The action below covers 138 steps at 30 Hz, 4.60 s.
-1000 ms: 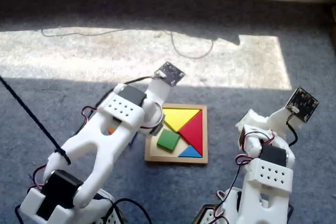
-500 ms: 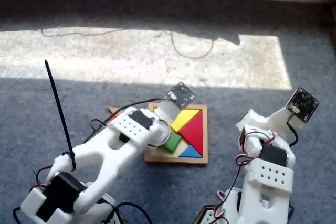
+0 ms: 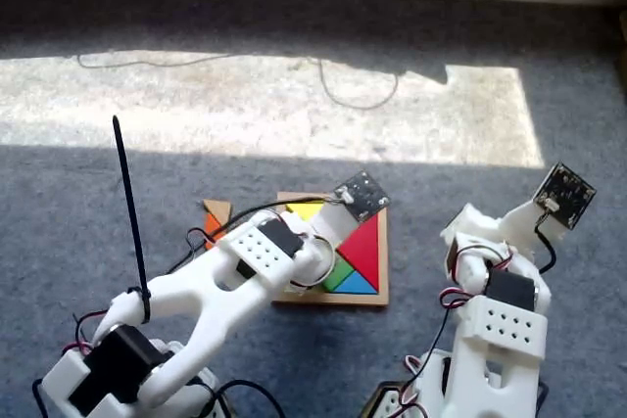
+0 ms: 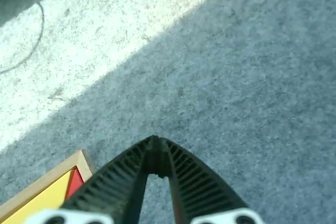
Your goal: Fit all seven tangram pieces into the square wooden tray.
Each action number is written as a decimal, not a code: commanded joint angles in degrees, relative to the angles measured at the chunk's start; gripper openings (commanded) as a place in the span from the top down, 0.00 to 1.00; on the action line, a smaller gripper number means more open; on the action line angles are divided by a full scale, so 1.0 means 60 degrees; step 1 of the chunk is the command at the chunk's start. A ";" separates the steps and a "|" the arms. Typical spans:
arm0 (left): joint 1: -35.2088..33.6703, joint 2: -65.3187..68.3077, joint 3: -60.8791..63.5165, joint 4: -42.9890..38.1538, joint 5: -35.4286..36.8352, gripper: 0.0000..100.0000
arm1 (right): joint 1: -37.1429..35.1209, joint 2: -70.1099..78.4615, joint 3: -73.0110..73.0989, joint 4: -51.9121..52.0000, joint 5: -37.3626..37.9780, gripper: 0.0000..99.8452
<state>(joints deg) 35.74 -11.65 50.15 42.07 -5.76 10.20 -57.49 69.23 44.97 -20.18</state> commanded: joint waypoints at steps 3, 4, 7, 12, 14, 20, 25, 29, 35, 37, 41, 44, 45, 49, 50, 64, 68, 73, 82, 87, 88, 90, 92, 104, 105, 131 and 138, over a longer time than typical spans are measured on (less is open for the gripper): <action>-0.0667 -0.1179 -0.1092 0.1465 -0.0044 0.98 | 0.0095 -0.0227 -0.0139 -0.0227 0.0059 0.99; -0.0886 -0.1575 -0.1297 0.1919 -0.0044 0.98 | 0.0095 -0.0227 -0.0139 -0.0227 0.0059 0.99; -0.1619 -0.2967 -0.1780 0.3179 -0.0044 0.92 | 0.0081 -0.0227 -0.0139 -0.0227 0.0059 0.99; -0.3348 -0.4930 -0.2249 0.4923 -0.0088 0.79 | 0.0081 -0.0227 -0.0139 -0.0227 0.0059 0.99; -0.4168 -0.5121 -0.2278 0.5304 -0.0132 0.79 | 0.0081 -0.0227 -0.0139 -0.0227 0.0059 0.99; -0.5941 -0.4051 -0.1985 0.5451 -0.0835 0.72 | 0.0066 -0.0227 -0.0110 -0.0227 0.0059 0.99; -0.6176 -0.2190 -0.2073 0.5231 -0.0850 0.70 | -0.0256 -0.0227 -0.0095 -0.0227 0.0073 0.99; -0.6234 -0.0842 -0.2103 0.4542 -0.0806 0.71 | -0.0300 -0.0227 -0.0095 -0.0242 0.0088 0.99; -0.6234 0.0462 -0.2044 0.4015 0.0176 0.71 | -0.0315 -0.0227 -0.0081 -0.0579 0.0088 0.99; -0.6234 0.0799 -0.2044 0.4015 0.0454 0.71 | -0.0330 -0.0198 0.0022 -0.1106 0.0059 0.99; -0.6249 0.1370 -0.2029 0.4015 0.1201 0.71 | -0.0330 -0.0227 0.0520 -0.1780 0.0059 0.99; -0.6249 0.1692 -0.2044 0.4015 0.1509 0.73 | -0.0330 -0.0227 0.0564 -0.1853 0.0059 0.99; -0.6249 0.1766 -0.2073 0.4015 0.1509 0.75 | -0.0330 -0.0227 0.0564 -0.1853 0.0059 0.99; -0.6249 0.1780 -0.2073 0.3810 0.1524 0.82 | -0.0330 -0.0227 0.0564 -0.1853 0.0059 0.99; -0.6249 0.1780 -0.2073 0.3751 0.1524 0.82 | -0.0330 -0.0227 0.0564 -0.1853 0.0059 0.99; -0.6234 0.0623 -0.1927 0.4015 0.1495 0.82 | -0.0330 -0.0227 0.0579 -0.1853 0.0059 0.99; -0.6234 -0.0447 -0.1604 0.4029 0.1480 0.82 | -0.0330 -0.0227 0.0579 -0.1853 0.0059 0.99; -0.6220 -0.0960 -0.0974 0.3883 0.0835 0.89 | -0.0330 -0.0227 0.0579 -0.1853 0.0059 0.99; -0.6264 -0.0286 -0.0344 0.2579 0.0278 0.79 | -0.0330 -0.0227 0.0593 -0.1853 0.0059 0.99; -0.6703 -0.0095 -0.0652 0.2593 0.0234 0.78 | -0.0330 -0.0227 0.0593 -0.1853 0.0073 0.99; -0.6835 -0.0095 -0.0725 0.2593 0.0220 0.78 | -0.0330 -0.0227 0.0593 -0.1853 0.0073 0.99; -0.7070 -0.0081 -0.0784 0.2535 0.0220 0.78 | -0.0330 -0.0227 0.0593 -0.1853 0.0073 0.99; -0.7245 -0.0066 -0.0740 0.2462 0.0205 0.78 | -0.0330 -0.0227 0.0593 -0.1853 0.0073 0.99; -0.7392 -0.0198 -0.1209 0.2696 -0.0469 0.81 | -0.0330 -0.0227 0.0593 -0.1853 0.0088 0.99; -0.7407 -0.0198 -0.1516 0.3033 -0.0469 0.79 | -0.0330 -0.0227 0.0593 -0.1853 0.0088 0.99; -0.6894 0.0095 -0.0505 0.2447 -0.0454 0.78 | -0.0344 -0.0227 0.0637 -0.1853 0.0103 0.99; -0.7187 0.2791 -0.2850 0.3971 -0.0454 0.83 | -0.0344 -0.0227 0.0637 -0.1853 0.0103 0.99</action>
<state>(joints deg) -6.37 -1.45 40.92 61.41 -8.13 8.79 -57.49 73.27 35.47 -20.18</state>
